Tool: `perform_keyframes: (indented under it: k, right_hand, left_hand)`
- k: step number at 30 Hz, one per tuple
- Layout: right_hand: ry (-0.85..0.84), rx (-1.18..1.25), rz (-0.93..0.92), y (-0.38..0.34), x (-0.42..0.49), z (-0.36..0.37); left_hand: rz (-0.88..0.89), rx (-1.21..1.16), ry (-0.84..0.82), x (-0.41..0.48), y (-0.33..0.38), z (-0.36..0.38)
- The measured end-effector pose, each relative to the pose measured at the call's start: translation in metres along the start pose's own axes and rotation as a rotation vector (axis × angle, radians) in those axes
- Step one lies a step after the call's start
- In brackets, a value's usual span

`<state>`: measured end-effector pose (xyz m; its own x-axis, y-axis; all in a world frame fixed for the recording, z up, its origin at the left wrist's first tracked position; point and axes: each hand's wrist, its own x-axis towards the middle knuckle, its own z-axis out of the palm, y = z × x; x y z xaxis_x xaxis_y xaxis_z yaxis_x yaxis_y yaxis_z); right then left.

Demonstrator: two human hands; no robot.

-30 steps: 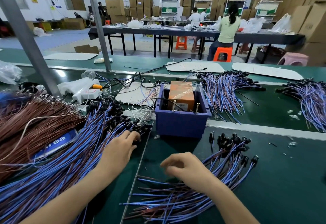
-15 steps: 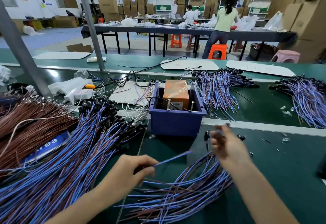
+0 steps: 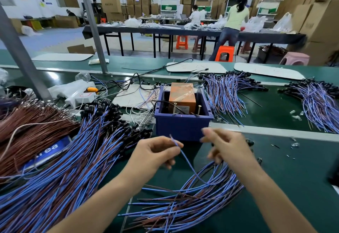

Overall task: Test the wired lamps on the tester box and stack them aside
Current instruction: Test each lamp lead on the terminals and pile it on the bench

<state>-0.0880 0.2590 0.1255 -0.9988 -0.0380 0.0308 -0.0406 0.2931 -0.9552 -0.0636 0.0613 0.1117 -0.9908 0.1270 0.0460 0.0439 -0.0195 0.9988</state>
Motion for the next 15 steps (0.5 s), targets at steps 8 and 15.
perform_keyframes:
  k: [8,15]
  right_hand:
    - [0.129,0.198,-0.021,0.007,0.01,0.041]
    - [0.288,0.275,0.161,0.024,0.046,0.041]
  left_hand:
    - [-0.087,-0.148,0.126,0.046,-0.009,0.023]
    - [-0.22,-0.219,0.227,0.087,-0.008,0.02]
